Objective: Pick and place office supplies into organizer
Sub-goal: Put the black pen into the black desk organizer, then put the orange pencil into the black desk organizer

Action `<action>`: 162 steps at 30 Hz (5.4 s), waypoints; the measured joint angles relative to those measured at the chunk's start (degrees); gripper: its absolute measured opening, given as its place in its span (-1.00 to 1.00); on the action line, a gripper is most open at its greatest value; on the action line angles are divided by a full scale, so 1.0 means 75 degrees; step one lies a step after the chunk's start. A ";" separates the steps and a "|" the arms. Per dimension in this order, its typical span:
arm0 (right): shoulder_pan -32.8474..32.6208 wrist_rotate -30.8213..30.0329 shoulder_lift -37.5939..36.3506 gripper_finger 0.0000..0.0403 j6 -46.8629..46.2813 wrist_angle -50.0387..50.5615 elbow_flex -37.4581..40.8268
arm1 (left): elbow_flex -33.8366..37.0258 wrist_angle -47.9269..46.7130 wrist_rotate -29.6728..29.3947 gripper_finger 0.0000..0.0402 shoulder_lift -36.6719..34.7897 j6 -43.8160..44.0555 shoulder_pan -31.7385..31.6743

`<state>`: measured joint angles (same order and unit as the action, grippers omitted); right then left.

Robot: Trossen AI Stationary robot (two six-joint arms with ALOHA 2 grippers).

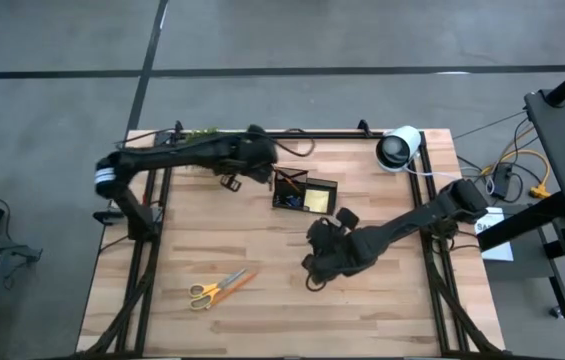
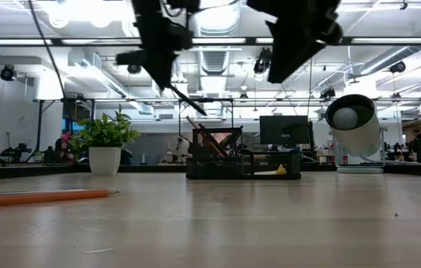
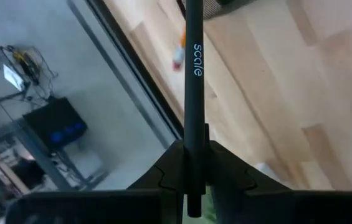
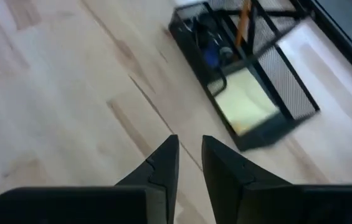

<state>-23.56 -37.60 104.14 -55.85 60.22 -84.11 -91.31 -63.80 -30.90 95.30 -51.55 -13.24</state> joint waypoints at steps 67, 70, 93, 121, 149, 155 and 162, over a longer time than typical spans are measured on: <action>0.1781 0.6840 0.4368 -0.96 0.8445 -0.5319 -0.2516 | 0.5674 0.5568 0.1838 -0.99 -0.0966 1.7847 0.8545; 0.1795 0.6859 0.4368 -0.96 0.8480 -0.5293 -0.2413 | 0.5671 0.5579 0.1834 -0.99 -0.0983 1.7845 0.8598; 0.1926 0.6877 0.4383 -0.86 0.8676 -0.4877 -0.2609 | 0.5724 0.5285 0.1848 -1.00 -0.1191 1.7839 0.8683; 0.2641 0.3640 0.3778 -0.20 0.2101 -0.2060 -0.2968 | 0.6265 0.0894 0.0390 -0.81 -0.3722 1.9029 0.8616; 0.1156 0.3577 0.3705 -0.92 0.4745 -0.1903 -0.1853 | 0.7327 0.1315 0.0234 -0.81 -0.5032 1.8148 0.8616; 0.1144 0.3133 0.3346 -0.77 0.4331 -0.1801 -0.1811 | 0.7321 0.1830 0.0212 -0.81 -0.4859 1.7724 0.8616; 0.1091 0.3153 0.2505 -0.56 0.3696 -0.1832 -0.1588 | 0.7318 0.2309 -0.0145 -0.81 -0.4825 1.7350 0.8427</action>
<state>-15.38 -13.95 122.92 -28.13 46.48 -96.02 -36.42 -46.48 -31.99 59.11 78.57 49.96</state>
